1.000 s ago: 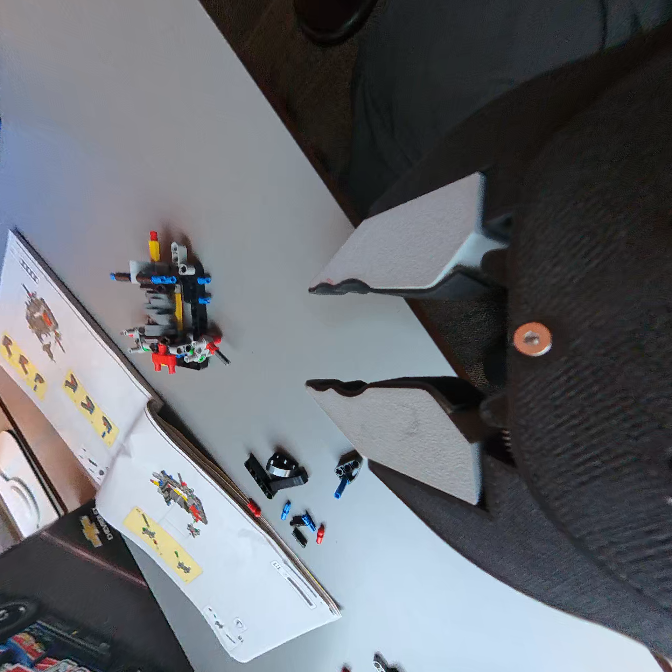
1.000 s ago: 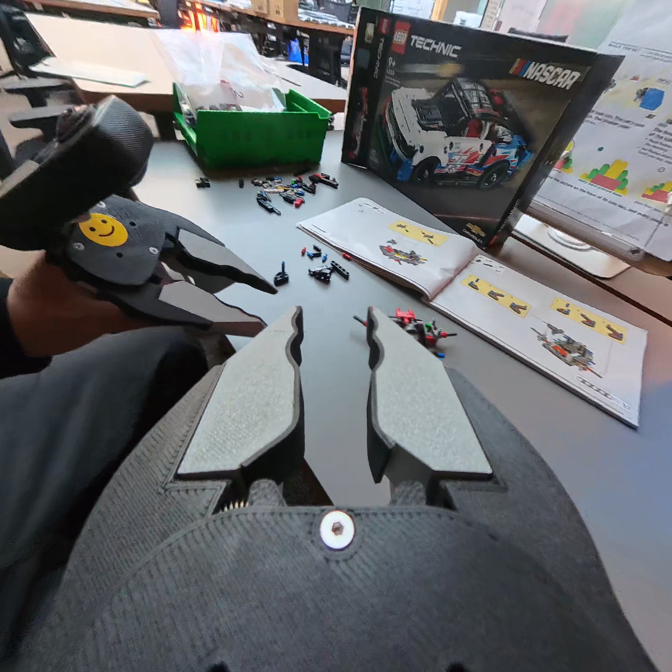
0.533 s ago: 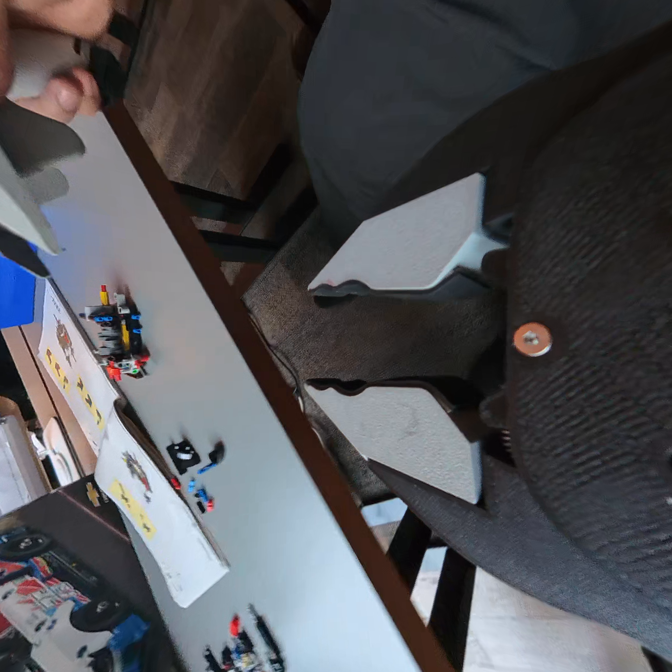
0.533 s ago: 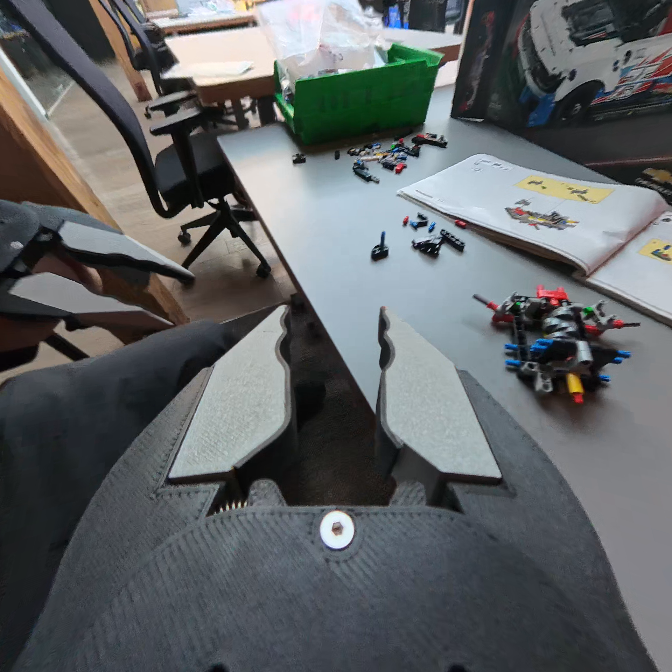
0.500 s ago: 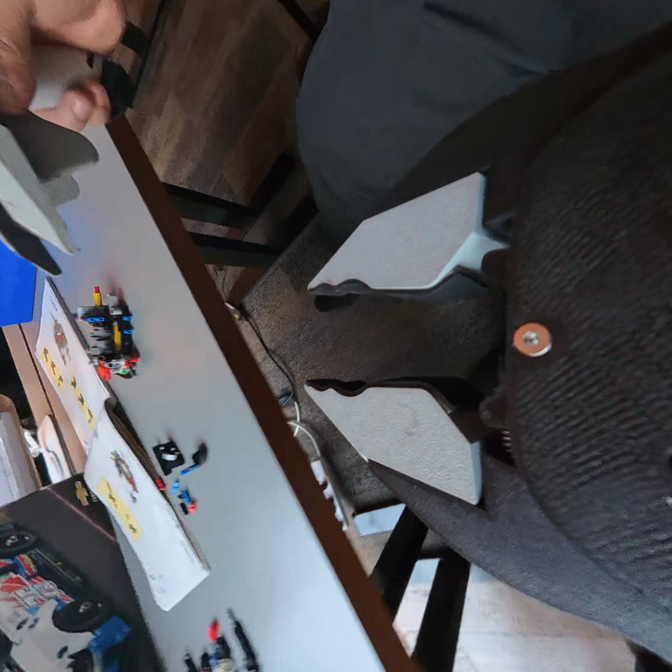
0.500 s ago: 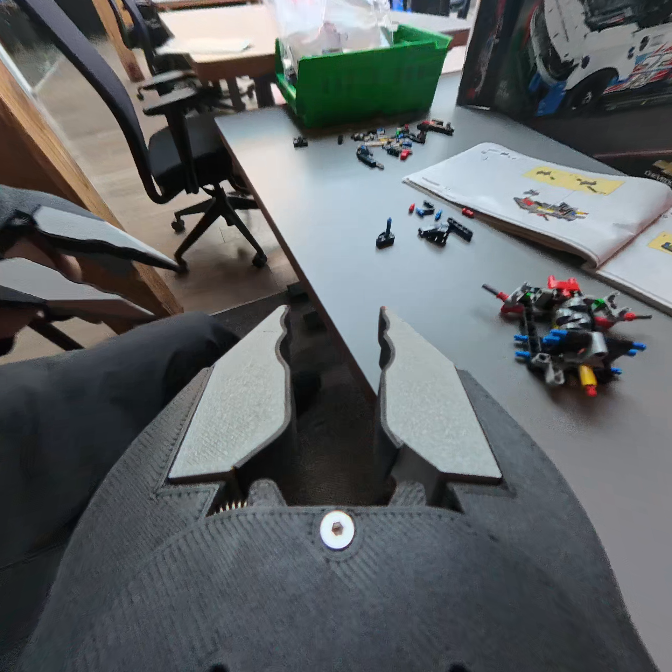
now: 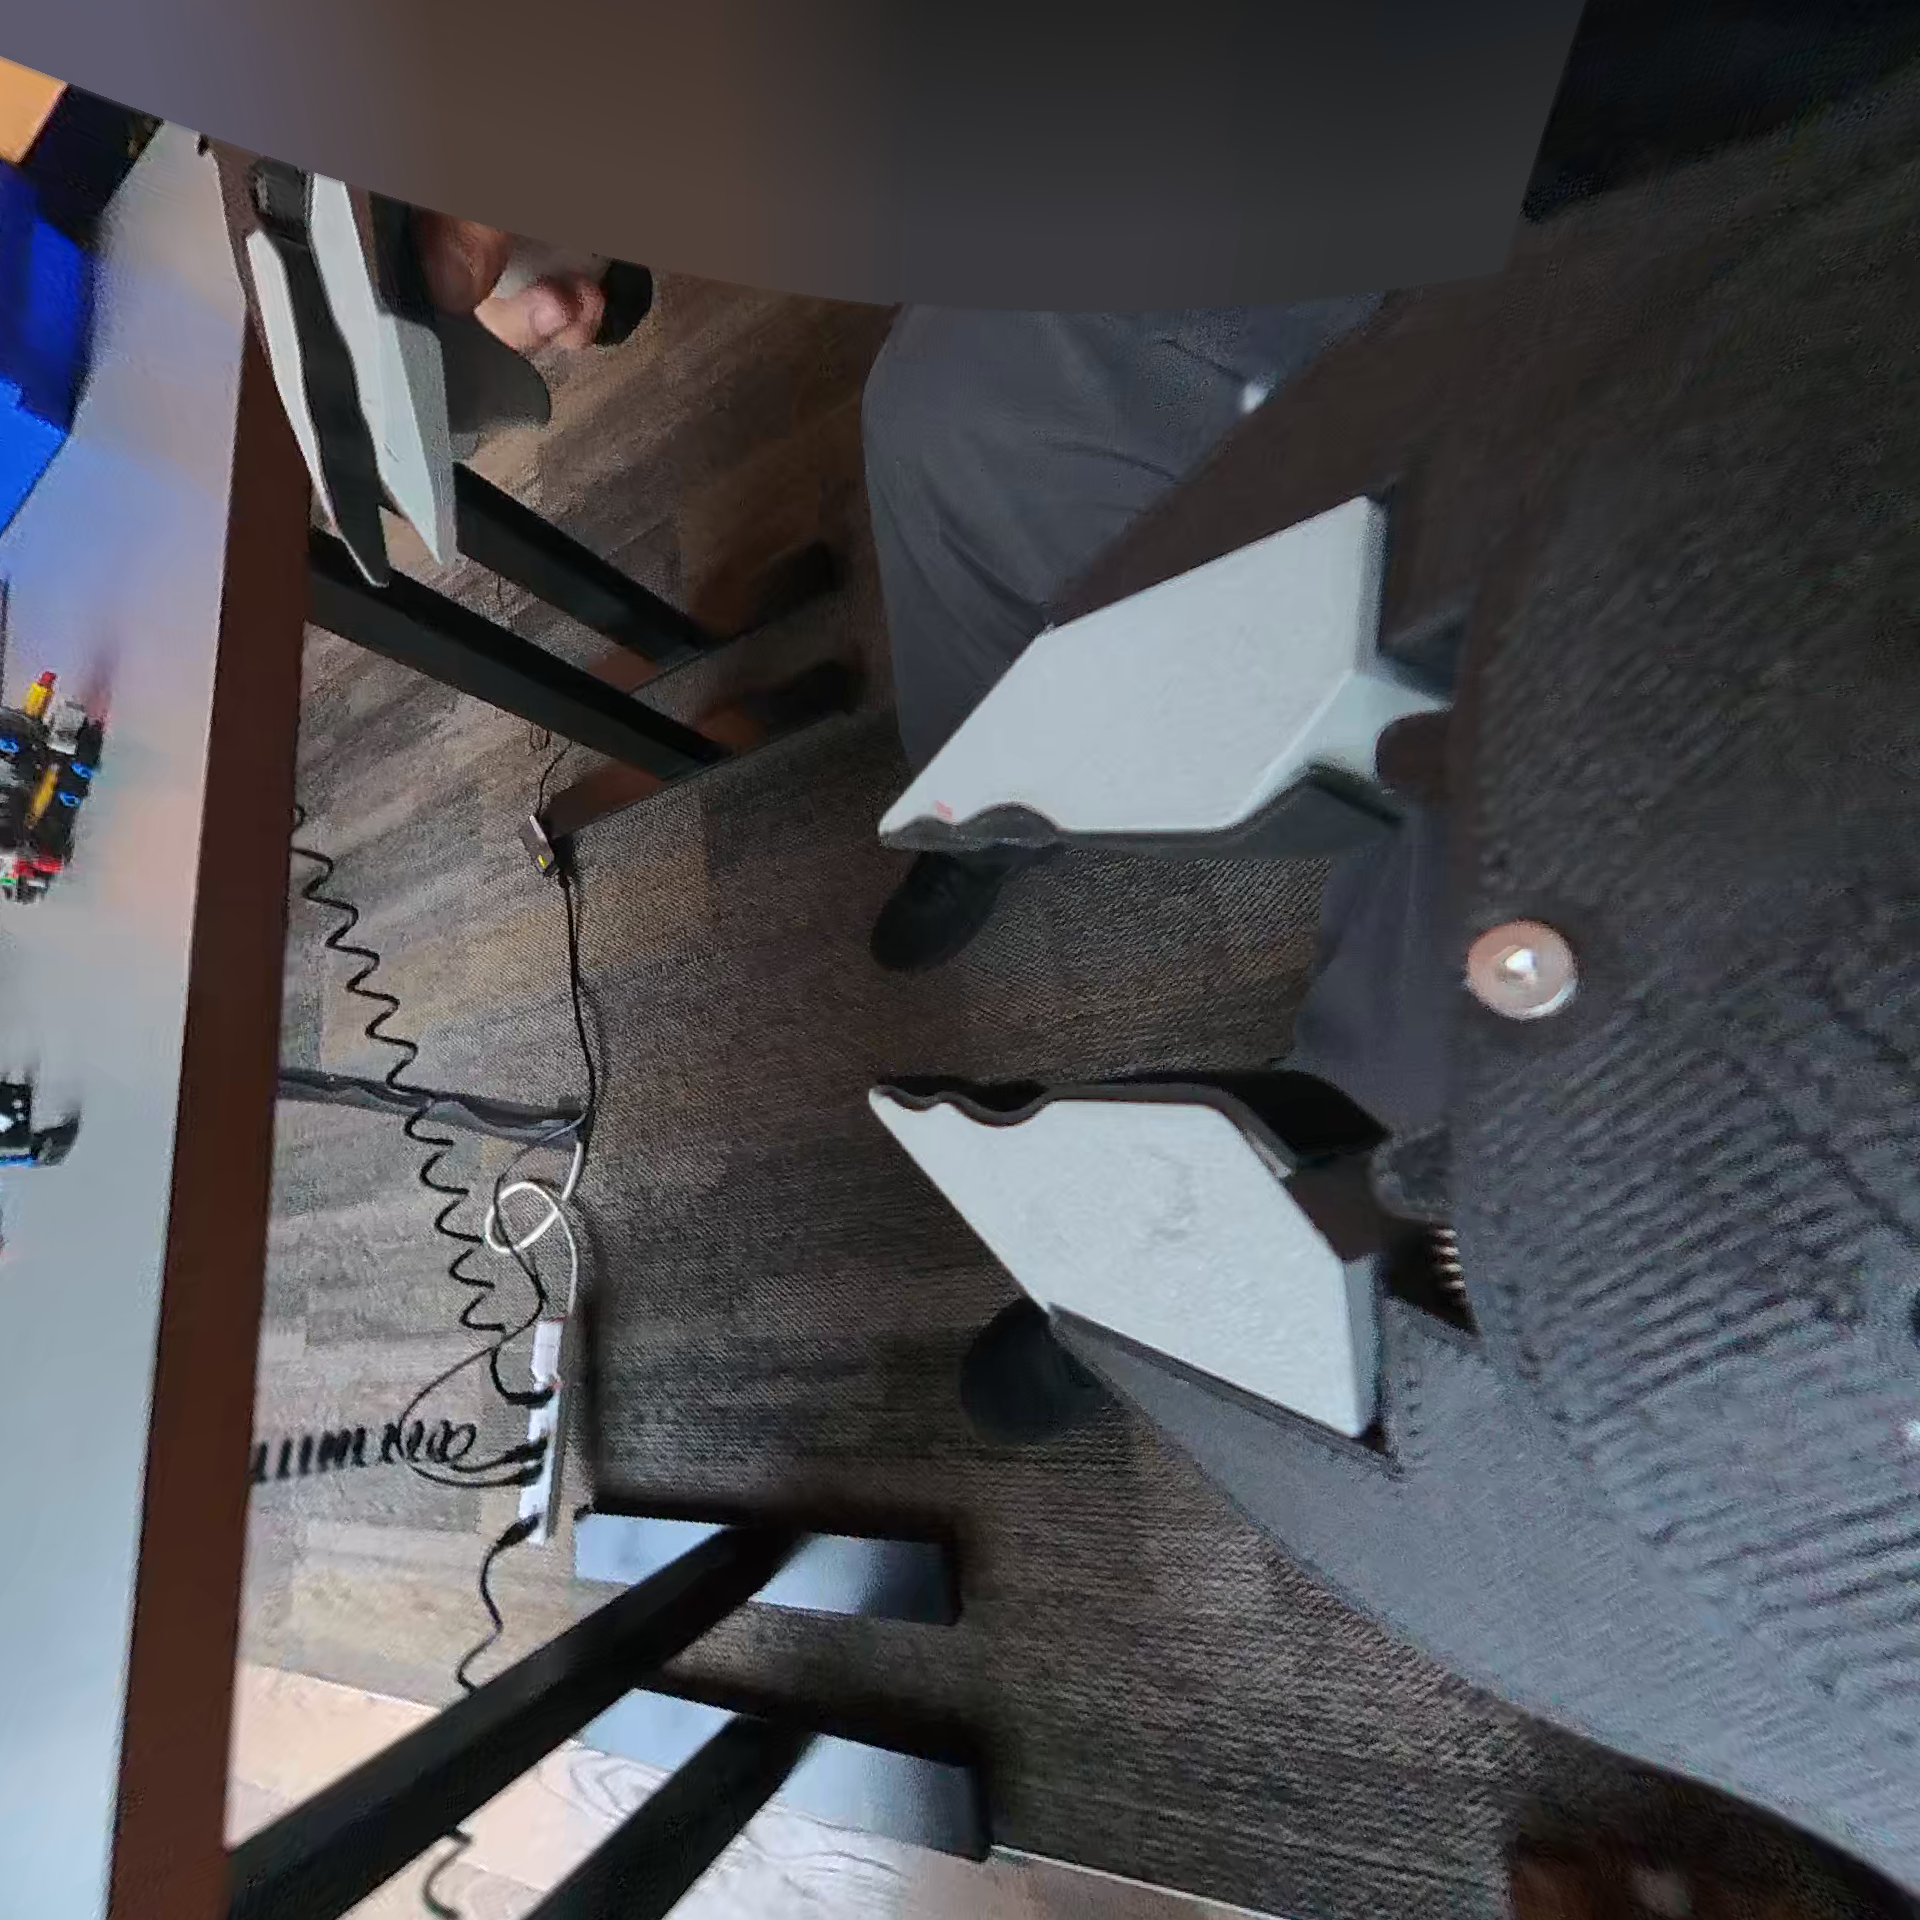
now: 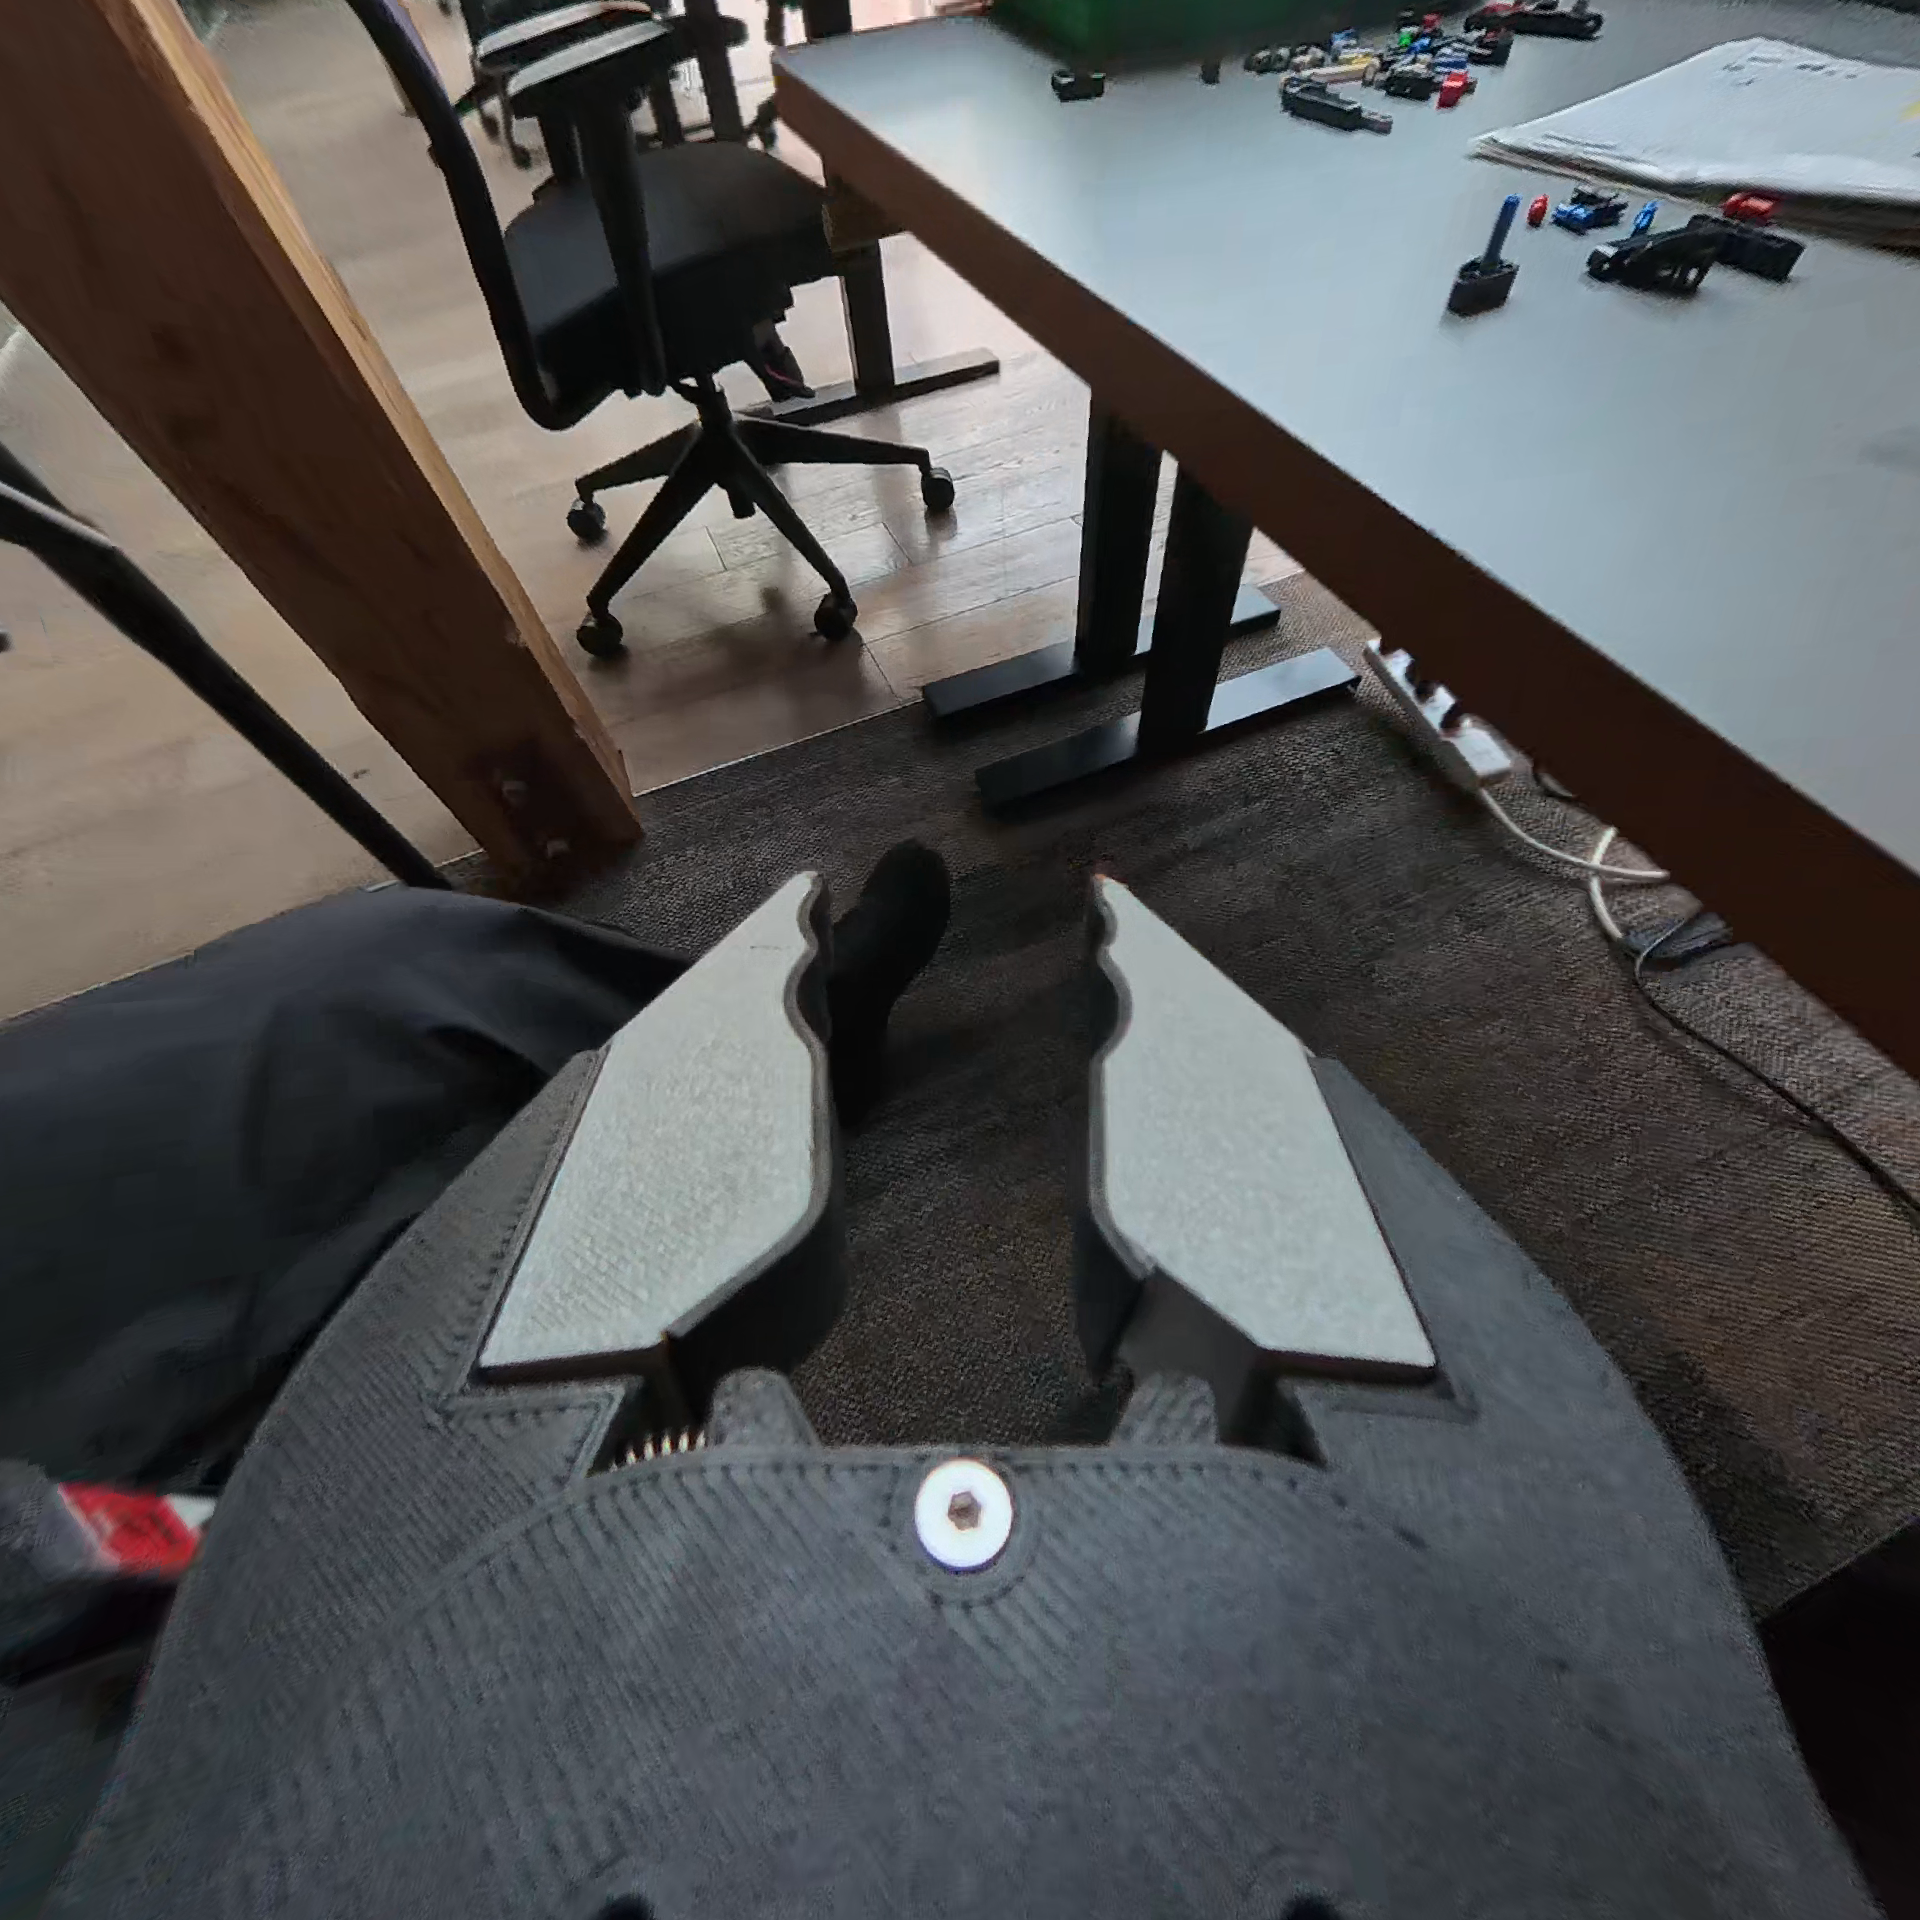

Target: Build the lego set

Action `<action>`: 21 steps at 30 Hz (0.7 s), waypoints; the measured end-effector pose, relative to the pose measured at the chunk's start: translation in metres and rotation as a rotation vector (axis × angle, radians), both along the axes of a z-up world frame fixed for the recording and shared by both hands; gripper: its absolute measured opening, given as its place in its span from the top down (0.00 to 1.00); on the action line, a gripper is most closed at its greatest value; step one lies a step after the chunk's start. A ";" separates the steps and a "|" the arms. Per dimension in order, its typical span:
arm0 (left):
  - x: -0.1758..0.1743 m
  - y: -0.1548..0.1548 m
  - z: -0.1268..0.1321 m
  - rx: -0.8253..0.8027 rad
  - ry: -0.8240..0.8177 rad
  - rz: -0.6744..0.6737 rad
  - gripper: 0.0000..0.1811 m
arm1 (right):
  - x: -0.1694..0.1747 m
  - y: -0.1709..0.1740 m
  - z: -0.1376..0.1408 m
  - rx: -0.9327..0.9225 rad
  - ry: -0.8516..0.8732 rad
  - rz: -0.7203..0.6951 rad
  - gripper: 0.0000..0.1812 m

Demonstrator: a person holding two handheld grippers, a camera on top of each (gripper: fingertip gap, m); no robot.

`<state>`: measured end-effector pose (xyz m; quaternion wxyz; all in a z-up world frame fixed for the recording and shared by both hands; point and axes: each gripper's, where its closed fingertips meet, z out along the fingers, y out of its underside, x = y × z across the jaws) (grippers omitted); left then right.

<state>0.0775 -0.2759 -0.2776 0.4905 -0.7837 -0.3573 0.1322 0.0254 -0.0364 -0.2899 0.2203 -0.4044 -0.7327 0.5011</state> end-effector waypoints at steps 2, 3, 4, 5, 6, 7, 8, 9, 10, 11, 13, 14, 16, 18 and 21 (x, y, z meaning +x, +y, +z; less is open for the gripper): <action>0.027 -0.012 -0.002 0.020 -0.019 0.038 0.77 | 0.016 -0.002 -0.010 -0.014 -0.026 0.014 0.74; 0.039 -0.018 -0.003 0.022 -0.020 0.060 0.78 | 0.024 -0.002 -0.016 -0.019 -0.037 0.017 0.74; 0.049 -0.022 -0.003 0.015 -0.023 0.079 0.78 | 0.031 -0.003 -0.021 -0.025 -0.042 0.023 0.74; 0.058 -0.025 -0.003 0.009 -0.023 0.090 0.78 | 0.039 -0.004 -0.027 -0.025 -0.050 0.031 0.74; 0.065 -0.025 -0.002 0.006 -0.023 0.094 0.78 | 0.046 -0.004 -0.033 -0.015 -0.060 0.037 0.74; 0.072 -0.023 -0.001 0.000 -0.018 0.094 0.78 | 0.051 -0.006 -0.038 -0.004 -0.063 0.046 0.74; 0.078 -0.021 -0.001 -0.015 -0.008 0.090 0.78 | 0.056 -0.008 -0.042 0.002 -0.067 0.055 0.74; 0.083 -0.019 -0.003 -0.036 -0.007 0.090 0.78 | 0.060 -0.012 -0.044 -0.001 -0.077 0.065 0.73; 0.088 -0.017 -0.005 -0.050 -0.013 0.091 0.78 | 0.065 -0.016 -0.046 -0.014 -0.088 0.079 0.72; 0.094 -0.013 -0.008 -0.051 -0.025 0.079 0.79 | 0.070 -0.020 -0.047 -0.027 -0.094 0.095 0.72; 0.104 -0.005 -0.018 -0.073 -0.062 0.050 0.79 | 0.077 -0.024 -0.055 -0.016 -0.095 0.111 0.72; 0.108 -0.002 -0.023 -0.092 -0.079 0.041 0.78 | 0.079 -0.027 -0.059 -0.006 -0.099 0.121 0.72; 0.114 0.003 -0.028 -0.113 -0.095 0.023 0.78 | 0.080 -0.034 -0.060 0.009 -0.090 0.148 0.72; 0.117 0.006 -0.029 -0.143 -0.077 0.009 0.78 | 0.078 -0.047 -0.054 -0.002 -0.065 0.176 0.72; 0.121 0.001 -0.031 -0.186 -0.049 0.017 0.79 | 0.075 -0.075 -0.053 -0.009 -0.049 0.249 0.71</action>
